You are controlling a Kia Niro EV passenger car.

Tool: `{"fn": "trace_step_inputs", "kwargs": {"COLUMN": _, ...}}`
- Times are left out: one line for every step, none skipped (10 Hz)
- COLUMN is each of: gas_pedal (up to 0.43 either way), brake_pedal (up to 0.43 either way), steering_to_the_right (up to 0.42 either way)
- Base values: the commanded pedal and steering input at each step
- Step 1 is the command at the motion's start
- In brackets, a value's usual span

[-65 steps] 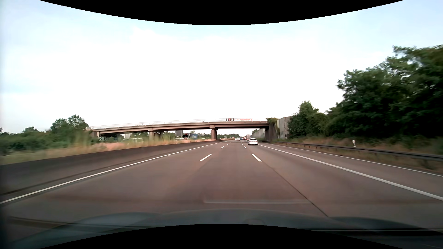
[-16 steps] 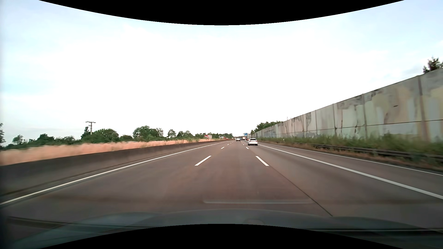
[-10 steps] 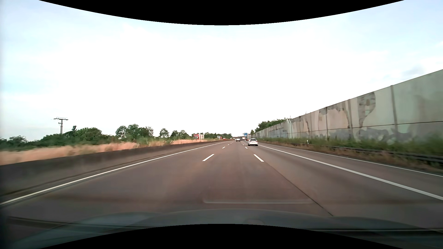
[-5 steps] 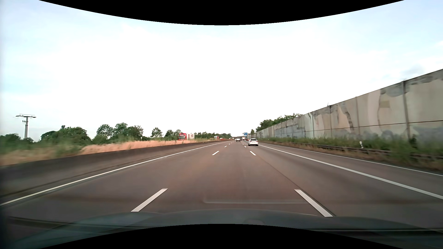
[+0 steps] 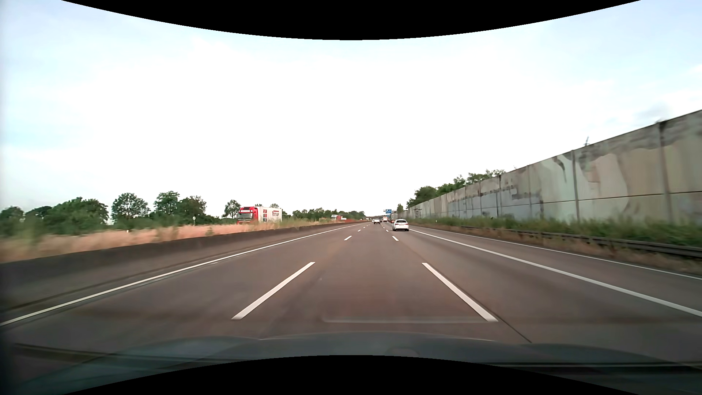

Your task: Follow the waypoints while adhering to traffic rules and regulations

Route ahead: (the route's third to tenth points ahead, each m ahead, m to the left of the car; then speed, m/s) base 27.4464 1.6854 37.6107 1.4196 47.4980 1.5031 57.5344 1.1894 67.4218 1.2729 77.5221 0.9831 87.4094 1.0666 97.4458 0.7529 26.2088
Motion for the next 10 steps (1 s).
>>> {"fn": "trace_step_inputs", "kwargs": {"gas_pedal": 0.189, "brake_pedal": 0.000, "steering_to_the_right": -0.001}}
{"fn": "trace_step_inputs", "kwargs": {"gas_pedal": 0.189, "brake_pedal": 0.000, "steering_to_the_right": -0.002}}
{"fn": "trace_step_inputs", "kwargs": {"gas_pedal": 0.189, "brake_pedal": 0.000, "steering_to_the_right": -0.002}}
{"fn": "trace_step_inputs", "kwargs": {"gas_pedal": 0.189, "brake_pedal": 0.000, "steering_to_the_right": -0.001}}
{"fn": "trace_step_inputs", "kwargs": {"gas_pedal": 0.189, "brake_pedal": 0.000, "steering_to_the_right": -0.001}}
{"fn": "trace_step_inputs", "kwargs": {"gas_pedal": 0.189, "brake_pedal": 0.000, "steering_to_the_right": -0.001}}
{"fn": "trace_step_inputs", "kwargs": {"gas_pedal": 0.189, "brake_pedal": 0.000, "steering_to_the_right": -0.002}}
{"fn": "trace_step_inputs", "kwargs": {"gas_pedal": 0.189, "brake_pedal": 0.000, "steering_to_the_right": -0.001}}
{"fn": "trace_step_inputs", "kwargs": {"gas_pedal": 0.189, "brake_pedal": 0.000, "steering_to_the_right": -0.001}}
{"fn": "trace_step_inputs", "kwargs": {"gas_pedal": 0.189, "brake_pedal": 0.000, "steering_to_the_right": -0.002}}
